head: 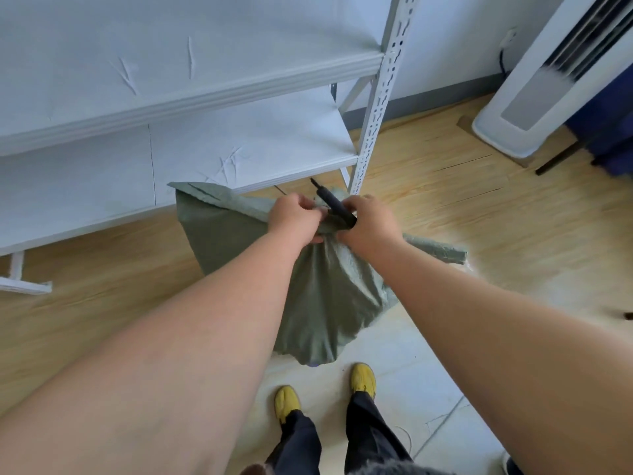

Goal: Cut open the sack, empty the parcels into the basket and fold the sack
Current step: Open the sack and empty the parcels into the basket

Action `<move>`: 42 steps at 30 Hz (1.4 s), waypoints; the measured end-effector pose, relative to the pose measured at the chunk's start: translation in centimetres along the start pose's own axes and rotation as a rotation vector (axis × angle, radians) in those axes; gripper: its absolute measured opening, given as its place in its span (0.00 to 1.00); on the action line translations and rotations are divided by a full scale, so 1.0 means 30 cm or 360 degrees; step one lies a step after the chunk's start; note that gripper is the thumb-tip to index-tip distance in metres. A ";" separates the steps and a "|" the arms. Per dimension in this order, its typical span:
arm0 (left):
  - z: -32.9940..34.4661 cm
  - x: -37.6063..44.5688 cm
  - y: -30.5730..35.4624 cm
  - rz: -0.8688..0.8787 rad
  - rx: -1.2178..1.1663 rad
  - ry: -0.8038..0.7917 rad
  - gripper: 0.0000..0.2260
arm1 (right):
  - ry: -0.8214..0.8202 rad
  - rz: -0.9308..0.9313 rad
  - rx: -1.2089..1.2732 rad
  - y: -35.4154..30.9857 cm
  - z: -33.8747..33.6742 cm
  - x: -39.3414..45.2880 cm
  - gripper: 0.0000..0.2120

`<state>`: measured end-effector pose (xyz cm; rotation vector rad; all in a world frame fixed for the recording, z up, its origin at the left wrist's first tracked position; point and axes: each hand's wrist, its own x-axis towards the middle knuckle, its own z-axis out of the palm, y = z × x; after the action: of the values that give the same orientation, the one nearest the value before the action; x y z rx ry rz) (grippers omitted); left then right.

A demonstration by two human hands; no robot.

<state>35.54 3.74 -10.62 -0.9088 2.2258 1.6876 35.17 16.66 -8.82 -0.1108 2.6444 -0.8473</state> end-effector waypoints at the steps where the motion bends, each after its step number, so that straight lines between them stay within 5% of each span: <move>1: 0.003 -0.009 0.012 0.0015 -0.0062 -0.0059 0.05 | 0.0048 0.0051 0.0017 0.004 0.005 -0.004 0.12; 5: -0.048 -0.026 -0.013 0.0090 0.0014 -0.0409 0.06 | 0.0364 0.0220 0.0224 0.035 -0.015 -0.026 0.08; 9: -0.117 0.019 -0.069 0.0471 0.1186 -0.0236 0.29 | 0.0398 0.0124 0.0133 0.055 -0.068 -0.039 0.08; 12: -0.074 -0.006 -0.047 0.0622 0.1376 -0.0353 0.37 | 0.0353 0.0049 0.0063 0.056 -0.079 -0.058 0.08; 17: -0.021 0.001 -0.022 0.0984 0.1871 -0.0368 0.22 | 0.0342 -0.0019 0.0223 0.079 -0.094 -0.088 0.08; 20: -0.059 0.023 -0.035 0.0866 0.2300 -0.0272 0.17 | 0.0402 0.0093 0.0445 0.098 -0.107 -0.093 0.09; 24: -0.114 0.035 -0.057 0.0490 0.1983 -0.0356 0.08 | 0.0332 0.0174 0.0508 0.105 -0.128 -0.081 0.10; 31: -0.117 0.046 0.062 0.0535 0.1209 0.0144 0.04 | 0.0425 0.0372 0.0378 0.111 -0.137 -0.070 0.08; 36: -0.111 0.040 0.244 0.0735 0.0603 0.0350 0.08 | 0.0627 0.0367 0.1020 0.053 -0.192 -0.057 0.08; 39: -0.132 0.048 0.222 0.0651 0.0657 0.0200 0.05 | 0.0443 0.0292 0.0486 0.043 -0.196 -0.064 0.18; 42: -0.154 0.041 0.211 0.0631 0.0875 0.0235 0.04 | 0.0519 0.0334 0.0049 0.031 -0.189 -0.072 0.16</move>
<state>31.82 0.04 -4.69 -0.4886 2.8978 1.0339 35.16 20.90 -4.38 0.3350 2.8712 -0.8982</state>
